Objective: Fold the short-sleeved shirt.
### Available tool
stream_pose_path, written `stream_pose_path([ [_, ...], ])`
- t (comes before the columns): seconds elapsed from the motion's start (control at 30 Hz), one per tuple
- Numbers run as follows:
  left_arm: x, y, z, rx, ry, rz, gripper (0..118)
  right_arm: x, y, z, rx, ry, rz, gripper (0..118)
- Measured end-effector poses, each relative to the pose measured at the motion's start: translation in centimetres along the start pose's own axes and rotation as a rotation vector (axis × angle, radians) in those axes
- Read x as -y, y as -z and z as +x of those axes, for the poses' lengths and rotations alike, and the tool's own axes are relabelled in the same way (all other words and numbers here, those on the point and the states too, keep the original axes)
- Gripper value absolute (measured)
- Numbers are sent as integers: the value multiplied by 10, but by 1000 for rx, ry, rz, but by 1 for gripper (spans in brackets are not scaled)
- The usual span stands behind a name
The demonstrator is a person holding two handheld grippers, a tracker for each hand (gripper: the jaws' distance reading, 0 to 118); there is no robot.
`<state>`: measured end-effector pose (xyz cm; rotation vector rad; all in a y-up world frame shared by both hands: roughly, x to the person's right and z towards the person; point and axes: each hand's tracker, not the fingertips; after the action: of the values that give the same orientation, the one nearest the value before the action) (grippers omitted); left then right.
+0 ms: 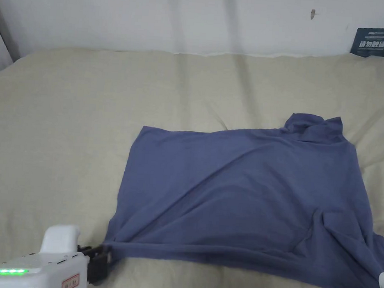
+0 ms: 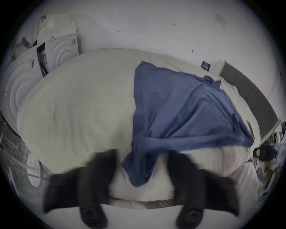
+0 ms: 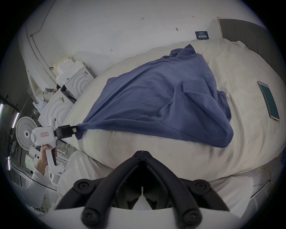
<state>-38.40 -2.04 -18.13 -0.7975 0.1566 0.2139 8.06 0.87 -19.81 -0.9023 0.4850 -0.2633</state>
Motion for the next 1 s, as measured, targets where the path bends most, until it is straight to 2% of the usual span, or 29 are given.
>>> stream_pose_path([
  [0.03, 1, 0, 2, -28, 5, 23, 0, 0, 0, 1, 2, 5, 1, 0],
  [0.13, 1, 12, -2, 40, 14, -120, 0, -2, 1, 5, -7, 37, 11, 0],
  [0.23, 5, 8, 7, 33, 49, -80, 0, -4, -2, 10, 4, 52, 19, 0],
  [0.57, -18, -19, 1, 60, 1, -1, 0, -6, -25, 31, 34, 107, 70, 0],
  [0.67, -23, -23, 6, 53, 12, 20, 0, -5, -35, 37, 52, 93, 94, 0],
  [0.7, -25, -28, 15, 53, 17, 23, 0, -5, -38, 40, 91, 81, 101, 5],
  [0.8, -26, -28, 22, 45, 38, 22, 0, -3, -38, 53, 198, 67, 78, 95],
  [0.83, -25, -21, 16, 38, 47, 24, 0, -3, -40, 56, 201, 73, 90, 110],
  [1.0, -20, -10, 11, 24, 61, -3, 0, -10, -44, 84, 227, 105, 122, 110],
])
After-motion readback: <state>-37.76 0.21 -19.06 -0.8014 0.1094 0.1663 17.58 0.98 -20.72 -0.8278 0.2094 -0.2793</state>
